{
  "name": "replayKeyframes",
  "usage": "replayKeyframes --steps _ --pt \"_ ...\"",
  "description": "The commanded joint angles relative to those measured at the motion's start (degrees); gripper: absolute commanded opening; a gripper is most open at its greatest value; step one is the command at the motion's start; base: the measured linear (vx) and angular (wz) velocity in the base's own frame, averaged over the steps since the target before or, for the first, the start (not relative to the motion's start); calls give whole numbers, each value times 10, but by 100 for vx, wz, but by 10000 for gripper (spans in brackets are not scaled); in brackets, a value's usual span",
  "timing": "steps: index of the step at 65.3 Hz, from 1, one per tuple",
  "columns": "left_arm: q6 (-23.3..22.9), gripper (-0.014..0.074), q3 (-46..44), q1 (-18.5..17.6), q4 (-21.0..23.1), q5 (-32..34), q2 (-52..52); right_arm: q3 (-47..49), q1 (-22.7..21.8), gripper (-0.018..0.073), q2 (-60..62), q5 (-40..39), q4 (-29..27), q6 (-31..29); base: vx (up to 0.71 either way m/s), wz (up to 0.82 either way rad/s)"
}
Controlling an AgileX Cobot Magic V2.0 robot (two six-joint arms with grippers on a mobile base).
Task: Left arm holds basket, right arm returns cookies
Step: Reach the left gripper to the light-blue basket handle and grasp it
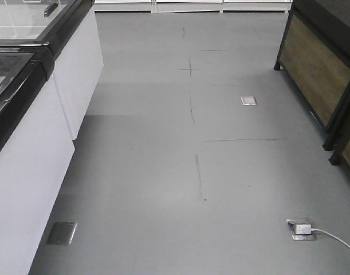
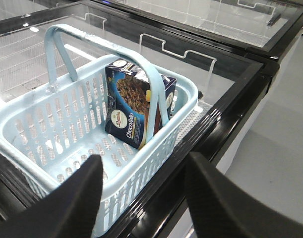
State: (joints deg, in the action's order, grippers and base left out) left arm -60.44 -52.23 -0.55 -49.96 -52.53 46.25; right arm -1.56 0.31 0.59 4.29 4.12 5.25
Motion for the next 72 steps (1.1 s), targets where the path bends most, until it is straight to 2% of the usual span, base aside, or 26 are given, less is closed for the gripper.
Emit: replayKeyframes --steps 1,6,12,18,24,32,39,42,45,50,56,72 --pt "38 370 -50 28 34 5 40 -2 -2 -8 7 -43 5 0 0 0" --pt "115 370 -88 63 112 5 81 -2 -2 -8 7 -43 5 0 0 0" --pt "242 370 -135 109 232 -8 126 -2 -2 -8 7 -43 5 0 0 0" --pt "354 370 -190 175 354 -40 169 -2 -2 -8 7 -43 5 0 0 0" --pt "434 370 -230 241 467 -68 193 -2 -2 -8 7 -43 5 0 0 0" --pt "481 370 -260 338 594 -61 197 -2 -2 -8 7 -43 5 0 0 0" --pt "510 370 -264 445 729 -53 196 -2 -2 -8 7 -43 5 0 0 0" --pt "528 370 -264 476 779 -57 197 -2 -2 -8 7 -43 5 0 0 0" --pt "572 370 -264 506 842 -59 198 -2 -2 -8 7 -43 5 0 0 0" --pt "615 370 -264 543 933 -51 204 -2 -2 -8 7 -43 5 0 0 0" --pt "636 370 -264 570 993 -45 216 -2 -2 -8 7 -43 5 0 0 0" --pt "646 398 -264 611 1005 -37 268 -2 -2 -8 7 -43 5 0 0 0"
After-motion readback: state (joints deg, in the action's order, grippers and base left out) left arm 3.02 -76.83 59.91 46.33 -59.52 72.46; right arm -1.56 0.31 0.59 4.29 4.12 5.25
